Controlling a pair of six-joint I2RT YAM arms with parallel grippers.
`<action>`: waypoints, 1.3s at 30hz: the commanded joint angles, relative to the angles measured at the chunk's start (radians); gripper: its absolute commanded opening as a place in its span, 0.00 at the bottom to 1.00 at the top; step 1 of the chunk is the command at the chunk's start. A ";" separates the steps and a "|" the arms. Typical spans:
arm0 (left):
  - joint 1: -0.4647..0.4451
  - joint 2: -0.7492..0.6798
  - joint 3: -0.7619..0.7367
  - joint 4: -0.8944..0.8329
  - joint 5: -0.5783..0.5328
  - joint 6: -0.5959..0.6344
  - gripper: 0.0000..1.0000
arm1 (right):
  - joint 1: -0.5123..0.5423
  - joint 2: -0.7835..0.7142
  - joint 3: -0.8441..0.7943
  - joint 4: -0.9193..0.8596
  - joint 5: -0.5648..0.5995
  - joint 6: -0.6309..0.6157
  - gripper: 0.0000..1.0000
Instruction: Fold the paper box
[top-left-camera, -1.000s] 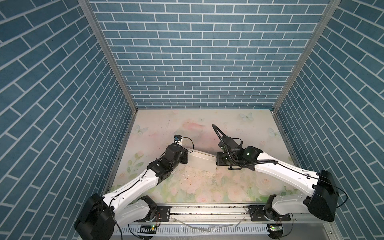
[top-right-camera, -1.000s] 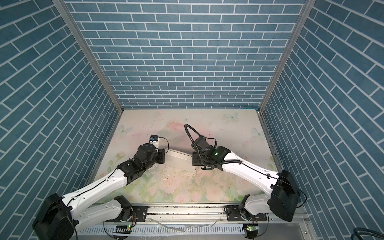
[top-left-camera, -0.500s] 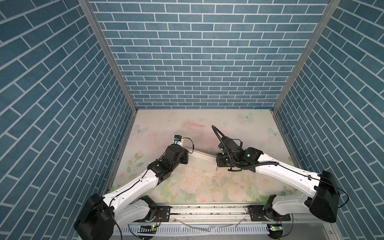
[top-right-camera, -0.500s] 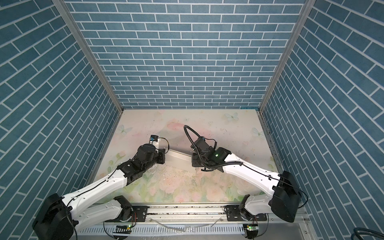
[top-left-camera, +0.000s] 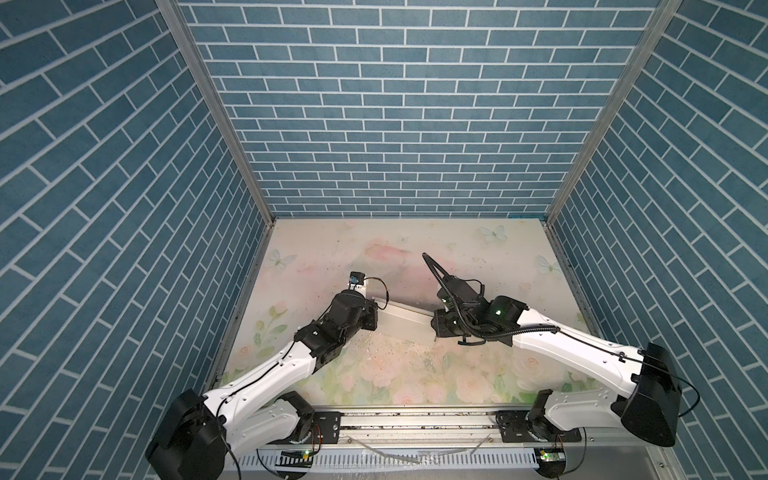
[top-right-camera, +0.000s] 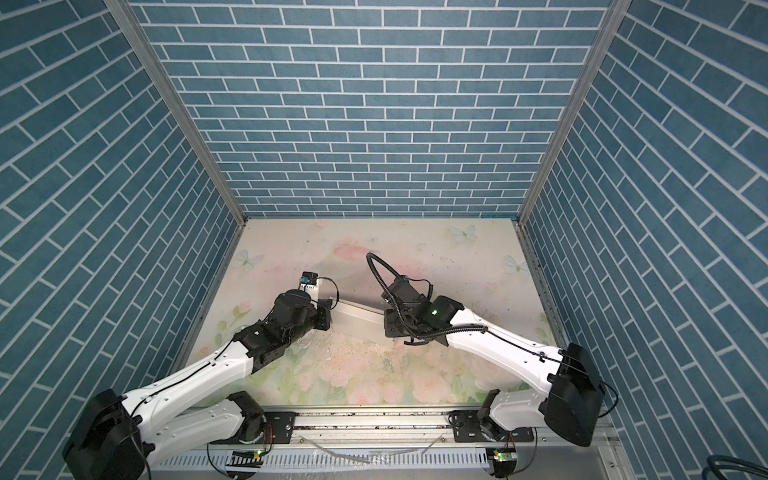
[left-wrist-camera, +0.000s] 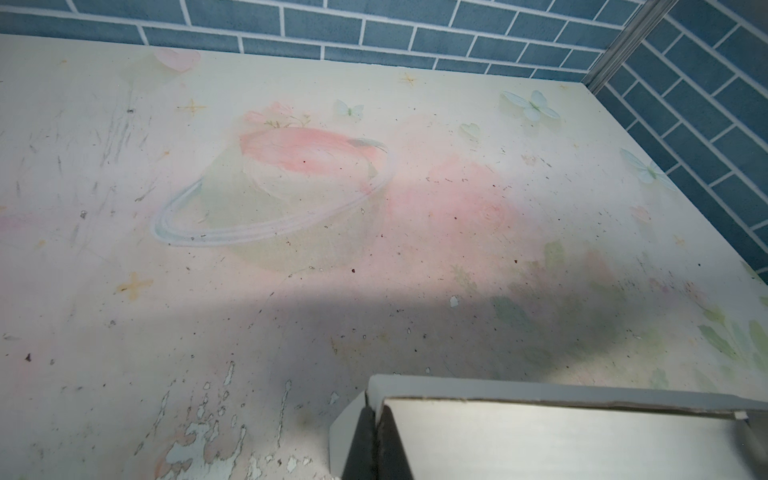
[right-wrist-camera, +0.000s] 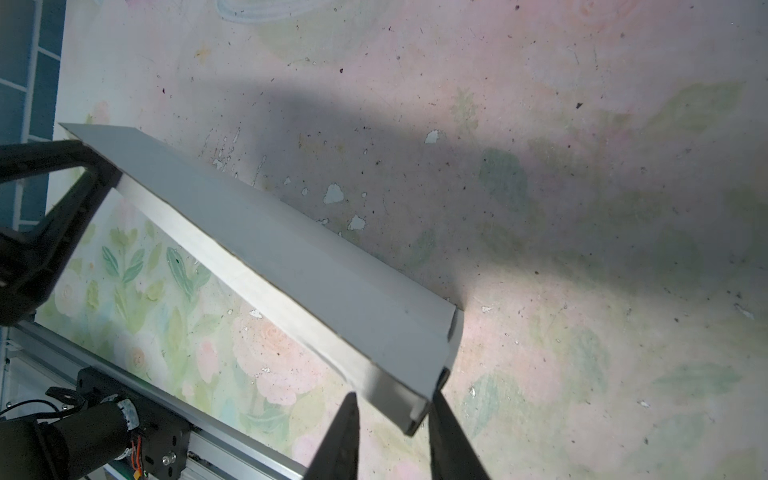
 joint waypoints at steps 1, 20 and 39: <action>-0.017 0.037 -0.050 -0.175 0.066 0.002 0.00 | 0.007 -0.020 0.002 -0.036 0.016 -0.022 0.31; -0.017 0.052 -0.047 -0.176 0.060 0.007 0.00 | 0.006 -0.070 0.051 -0.147 0.037 -0.193 0.39; -0.017 0.054 -0.051 -0.174 0.064 0.014 0.00 | 0.081 0.025 0.173 -0.265 0.176 -0.832 0.57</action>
